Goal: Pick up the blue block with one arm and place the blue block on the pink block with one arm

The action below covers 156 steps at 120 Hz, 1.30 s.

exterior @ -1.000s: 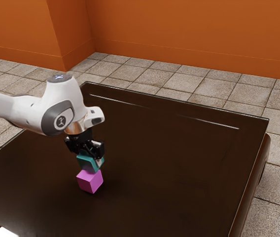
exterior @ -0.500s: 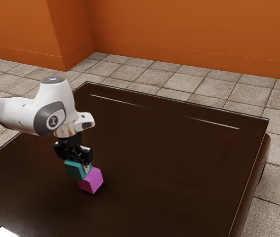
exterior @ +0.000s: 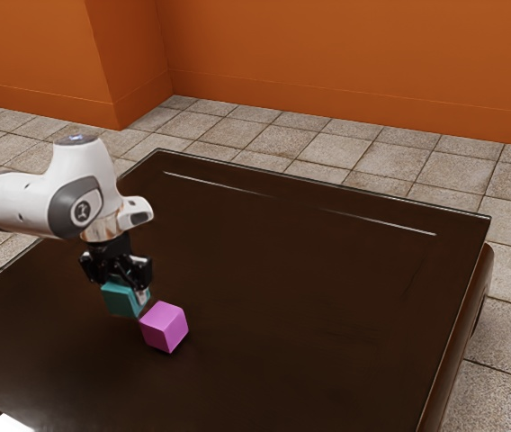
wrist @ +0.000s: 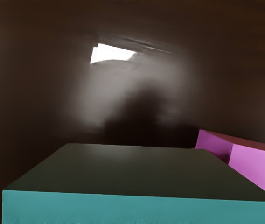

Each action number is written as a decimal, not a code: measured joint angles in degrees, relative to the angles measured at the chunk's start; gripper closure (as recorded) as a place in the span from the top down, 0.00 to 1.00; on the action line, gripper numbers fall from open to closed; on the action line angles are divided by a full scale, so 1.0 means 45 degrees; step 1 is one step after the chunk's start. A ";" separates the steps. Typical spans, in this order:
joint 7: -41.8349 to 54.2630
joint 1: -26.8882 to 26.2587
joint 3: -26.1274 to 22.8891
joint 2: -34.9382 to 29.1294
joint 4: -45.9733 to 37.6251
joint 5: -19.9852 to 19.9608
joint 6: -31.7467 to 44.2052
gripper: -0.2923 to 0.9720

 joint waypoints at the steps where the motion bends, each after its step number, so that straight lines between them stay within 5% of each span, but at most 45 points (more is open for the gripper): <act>1: -0.0001 0.0021 -0.0002 0.0001 0.0003 0.0000 0.0000 0.54; 26: -0.0046 0.1217 -0.0851 0.0033 0.0200 -0.0002 -0.0016 0.54; 56: -0.0105 0.1171 -0.0923 0.0044 0.0231 0.0000 -0.0026 0.54; 115: -0.0136 -0.1005 -0.0510 0.0025 0.0174 0.0015 -0.0007 0.54; 138: -0.0078 -0.1988 -0.0395 0.0017 0.0245 -0.0023 0.0039 0.65; 149: -0.0063 -0.2890 0.0272 -0.1286 0.1471 0.0008 -0.0669 0.69; 156: -0.0057 -0.2429 0.0821 -0.2451 0.3242 0.0055 -0.1841 0.71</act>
